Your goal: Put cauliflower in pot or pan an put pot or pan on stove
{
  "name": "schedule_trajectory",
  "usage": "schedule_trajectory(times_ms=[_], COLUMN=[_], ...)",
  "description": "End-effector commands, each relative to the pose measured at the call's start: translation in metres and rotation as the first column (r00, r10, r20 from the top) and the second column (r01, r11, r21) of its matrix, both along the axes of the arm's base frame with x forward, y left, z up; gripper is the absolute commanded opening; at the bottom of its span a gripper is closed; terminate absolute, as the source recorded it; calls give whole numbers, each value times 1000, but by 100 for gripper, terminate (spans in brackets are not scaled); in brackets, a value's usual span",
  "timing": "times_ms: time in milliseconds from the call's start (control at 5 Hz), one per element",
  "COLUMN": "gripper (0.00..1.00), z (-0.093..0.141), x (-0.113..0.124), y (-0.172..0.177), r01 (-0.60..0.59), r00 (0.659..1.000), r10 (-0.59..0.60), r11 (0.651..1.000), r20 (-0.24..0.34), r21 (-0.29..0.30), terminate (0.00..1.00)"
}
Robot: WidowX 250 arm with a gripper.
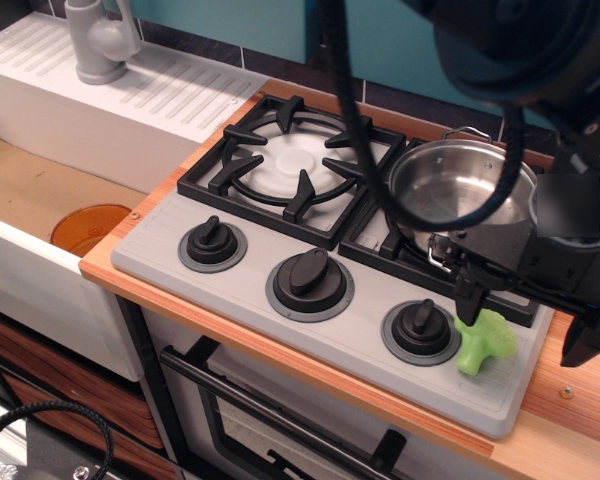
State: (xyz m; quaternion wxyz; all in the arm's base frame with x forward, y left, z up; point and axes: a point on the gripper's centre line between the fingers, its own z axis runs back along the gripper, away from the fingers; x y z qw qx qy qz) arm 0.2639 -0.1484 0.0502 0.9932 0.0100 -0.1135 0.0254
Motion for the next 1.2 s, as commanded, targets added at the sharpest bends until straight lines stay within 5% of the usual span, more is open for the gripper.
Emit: schedule_trajectory(times_ms=[0,400,600,1000], gripper=[100,100,0,0], z=[-13,-23,-23,-4], x=[9,10,10,5], y=[-3,-4,-11,-17], r01=[2,-4,-40,-67], r00=[996,994,996,997], r10=[-1,6,40,67], r11=[1000,1000,999,998], r20=[93,111,82,31], r21=[-9,-25,-5,-2], terminate=[0,0,0,0])
